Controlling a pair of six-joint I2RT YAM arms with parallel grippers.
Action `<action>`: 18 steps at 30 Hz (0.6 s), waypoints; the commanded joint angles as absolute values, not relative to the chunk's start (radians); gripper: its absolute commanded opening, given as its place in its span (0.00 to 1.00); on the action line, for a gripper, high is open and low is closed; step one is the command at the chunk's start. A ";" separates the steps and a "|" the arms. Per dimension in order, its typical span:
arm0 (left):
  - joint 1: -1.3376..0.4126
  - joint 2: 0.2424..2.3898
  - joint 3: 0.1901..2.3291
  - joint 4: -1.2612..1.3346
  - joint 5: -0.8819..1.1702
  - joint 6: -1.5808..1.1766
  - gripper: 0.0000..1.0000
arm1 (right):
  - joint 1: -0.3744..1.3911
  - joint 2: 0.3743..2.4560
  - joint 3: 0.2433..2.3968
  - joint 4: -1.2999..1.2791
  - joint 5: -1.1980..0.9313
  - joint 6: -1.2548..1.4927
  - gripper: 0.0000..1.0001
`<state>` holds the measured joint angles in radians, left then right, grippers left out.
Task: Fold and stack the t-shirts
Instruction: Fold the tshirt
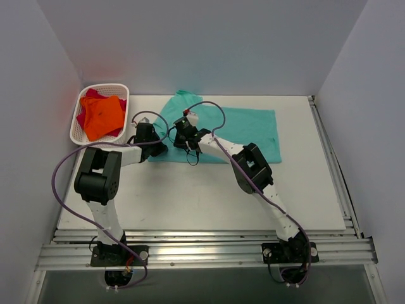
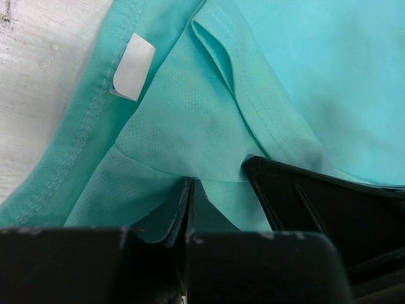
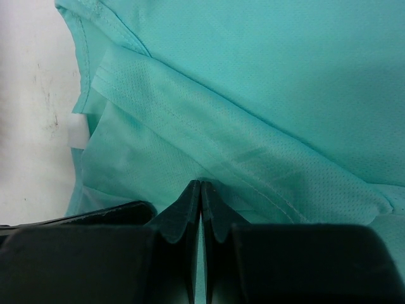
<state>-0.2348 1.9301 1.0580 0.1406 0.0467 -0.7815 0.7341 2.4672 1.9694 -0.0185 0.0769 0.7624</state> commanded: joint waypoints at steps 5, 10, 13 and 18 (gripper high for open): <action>-0.216 1.939 1.051 0.127 0.028 -0.769 0.02 | 0.709 2.502 2.019 -0.032 0.075 0.769 0.00; -0.209 1.927 1.045 0.124 0.023 -0.765 0.02 | 0.669 2.526 2.036 -0.038 0.078 0.767 0.00; -0.209 1.928 1.045 0.124 0.025 -0.764 0.02 | 0.644 2.546 2.059 -0.049 0.077 0.764 0.00; -0.207 1.937 1.045 0.126 0.023 -0.762 0.02 | 0.617 2.563 2.098 -0.061 0.080 0.753 0.00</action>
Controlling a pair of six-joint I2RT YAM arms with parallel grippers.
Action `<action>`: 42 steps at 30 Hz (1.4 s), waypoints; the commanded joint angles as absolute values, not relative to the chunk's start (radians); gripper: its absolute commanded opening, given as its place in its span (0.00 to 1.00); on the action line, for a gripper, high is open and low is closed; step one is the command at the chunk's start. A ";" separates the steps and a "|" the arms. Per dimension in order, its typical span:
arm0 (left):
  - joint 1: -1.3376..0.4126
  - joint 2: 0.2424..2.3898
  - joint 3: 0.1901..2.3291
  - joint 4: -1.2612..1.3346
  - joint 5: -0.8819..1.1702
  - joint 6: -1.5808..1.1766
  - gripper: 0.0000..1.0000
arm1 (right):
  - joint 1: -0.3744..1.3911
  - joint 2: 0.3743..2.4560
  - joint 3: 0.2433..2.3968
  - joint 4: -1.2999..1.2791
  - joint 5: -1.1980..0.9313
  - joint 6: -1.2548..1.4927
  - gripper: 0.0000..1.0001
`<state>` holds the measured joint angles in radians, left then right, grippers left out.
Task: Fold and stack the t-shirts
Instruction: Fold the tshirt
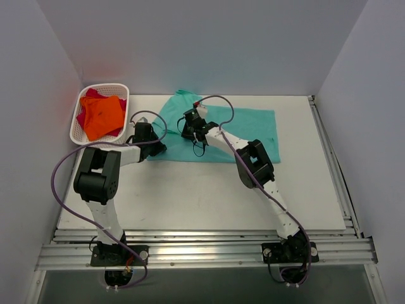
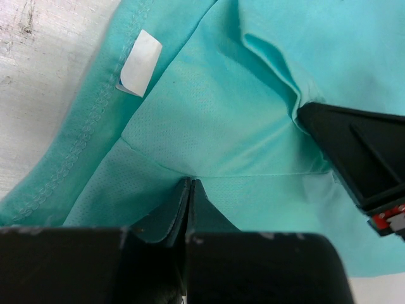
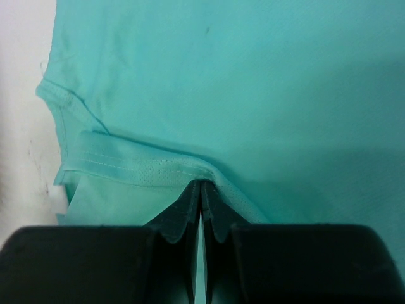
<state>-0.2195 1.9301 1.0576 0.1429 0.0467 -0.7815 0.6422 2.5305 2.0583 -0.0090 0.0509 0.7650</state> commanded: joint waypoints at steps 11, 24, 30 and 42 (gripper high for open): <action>-0.203 1.960 1.060 0.123 0.021 -0.756 0.02 | 0.566 2.655 2.342 -0.086 0.095 0.713 0.08; -0.202 1.879 1.071 0.109 -0.031 -0.716 0.15 | 0.552 2.176 2.063 0.126 0.313 0.489 1.00; -0.201 1.726 1.085 0.058 -0.112 -0.672 0.76 | 0.542 1.863 1.631 0.201 0.615 0.529 1.00; -0.216 1.425 0.965 -0.050 -0.205 -0.681 0.80 | 0.468 1.698 1.305 -0.030 0.699 0.696 1.00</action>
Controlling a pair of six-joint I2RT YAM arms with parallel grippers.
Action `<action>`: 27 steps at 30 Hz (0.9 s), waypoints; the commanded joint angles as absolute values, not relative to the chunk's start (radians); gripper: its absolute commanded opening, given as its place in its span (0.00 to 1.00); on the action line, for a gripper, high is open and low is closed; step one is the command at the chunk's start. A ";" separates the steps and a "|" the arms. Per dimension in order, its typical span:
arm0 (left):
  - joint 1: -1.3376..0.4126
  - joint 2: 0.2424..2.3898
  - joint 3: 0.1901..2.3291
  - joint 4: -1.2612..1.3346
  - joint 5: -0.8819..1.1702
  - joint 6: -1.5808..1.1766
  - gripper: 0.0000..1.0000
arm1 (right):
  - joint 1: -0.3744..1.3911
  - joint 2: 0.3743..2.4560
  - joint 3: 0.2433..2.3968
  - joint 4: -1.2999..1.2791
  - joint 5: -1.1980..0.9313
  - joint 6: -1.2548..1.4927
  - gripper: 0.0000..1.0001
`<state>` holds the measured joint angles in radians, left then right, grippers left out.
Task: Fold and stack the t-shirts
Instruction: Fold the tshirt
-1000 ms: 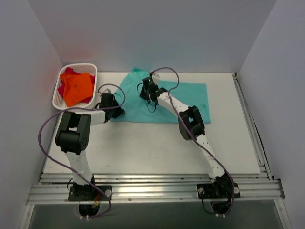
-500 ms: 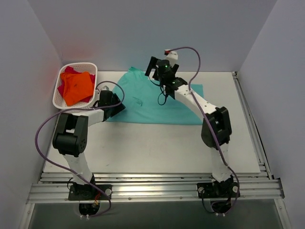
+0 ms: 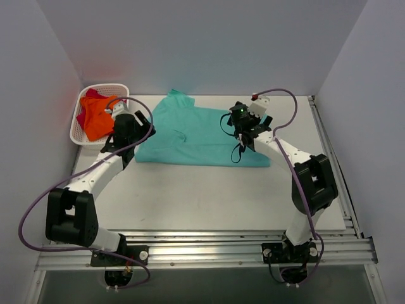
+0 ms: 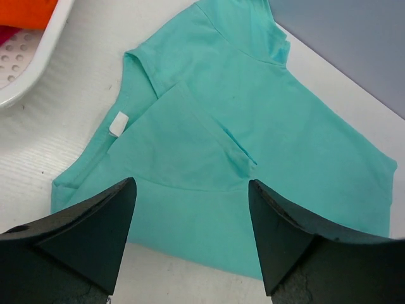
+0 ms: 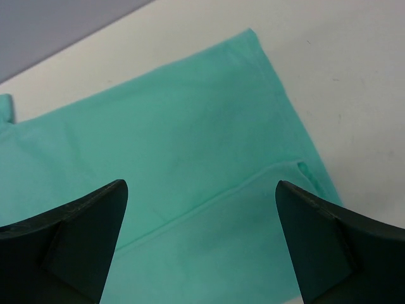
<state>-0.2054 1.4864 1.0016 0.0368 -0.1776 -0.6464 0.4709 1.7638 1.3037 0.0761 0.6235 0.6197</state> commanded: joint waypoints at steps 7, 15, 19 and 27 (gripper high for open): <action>-0.310 1.290 0.783 -0.173 -0.342 -0.871 0.79 | 0.483 1.488 1.034 -0.019 0.554 0.882 1.00; -0.333 1.151 0.580 -0.146 -0.347 -0.994 0.76 | 0.485 1.157 0.605 0.071 0.402 0.962 1.00; -0.333 1.183 0.545 -0.094 -0.334 -1.008 0.76 | 0.463 1.193 0.526 0.121 0.356 0.962 1.00; -0.305 1.310 0.569 0.020 -0.315 -1.000 0.76 | 0.313 1.400 0.528 0.284 0.189 0.914 0.98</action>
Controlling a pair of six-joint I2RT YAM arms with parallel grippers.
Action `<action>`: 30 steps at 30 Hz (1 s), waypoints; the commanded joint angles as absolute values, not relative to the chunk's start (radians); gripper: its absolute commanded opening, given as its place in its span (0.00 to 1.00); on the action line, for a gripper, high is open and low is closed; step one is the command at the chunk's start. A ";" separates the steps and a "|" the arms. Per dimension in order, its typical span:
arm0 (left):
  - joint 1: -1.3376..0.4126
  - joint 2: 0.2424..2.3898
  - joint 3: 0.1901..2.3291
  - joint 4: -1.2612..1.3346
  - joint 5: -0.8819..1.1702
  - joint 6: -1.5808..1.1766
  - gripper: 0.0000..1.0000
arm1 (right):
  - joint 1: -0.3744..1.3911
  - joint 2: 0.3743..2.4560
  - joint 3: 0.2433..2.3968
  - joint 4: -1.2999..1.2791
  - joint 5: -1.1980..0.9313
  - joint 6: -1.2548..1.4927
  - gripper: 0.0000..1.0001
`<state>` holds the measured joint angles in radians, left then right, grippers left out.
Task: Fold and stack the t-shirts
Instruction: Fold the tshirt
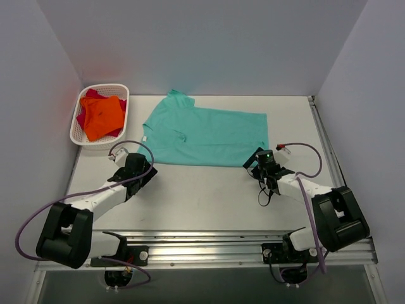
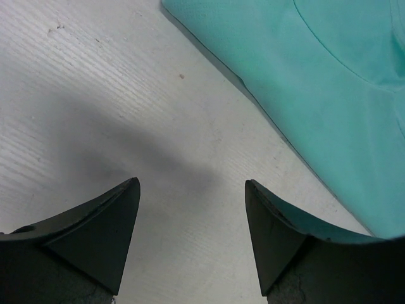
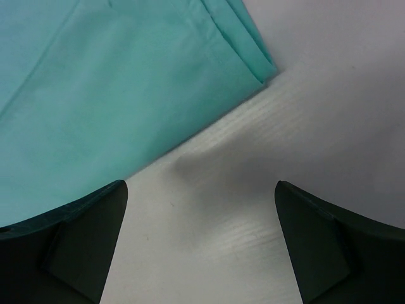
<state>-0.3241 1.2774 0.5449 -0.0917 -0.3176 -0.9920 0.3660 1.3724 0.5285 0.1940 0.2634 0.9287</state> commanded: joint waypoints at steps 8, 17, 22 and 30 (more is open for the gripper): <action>-0.241 1.433 0.591 0.135 -0.290 -1.000 0.73 | 0.229 1.485 0.557 0.293 0.158 0.919 0.96; -0.144 1.598 0.652 0.228 -0.207 -1.000 0.71 | 0.209 1.589 0.626 0.316 0.161 0.925 0.81; -0.133 1.655 0.670 0.267 -0.201 -0.996 0.69 | 0.198 1.646 0.637 0.337 0.140 0.922 0.59; -0.127 1.712 0.710 0.275 -0.178 -0.980 0.18 | 0.190 1.669 0.637 0.344 0.133 0.917 0.00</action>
<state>-0.1329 1.6855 0.6914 0.3019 -0.2008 -1.0039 0.1951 1.6459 0.6502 0.4450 0.1379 0.9234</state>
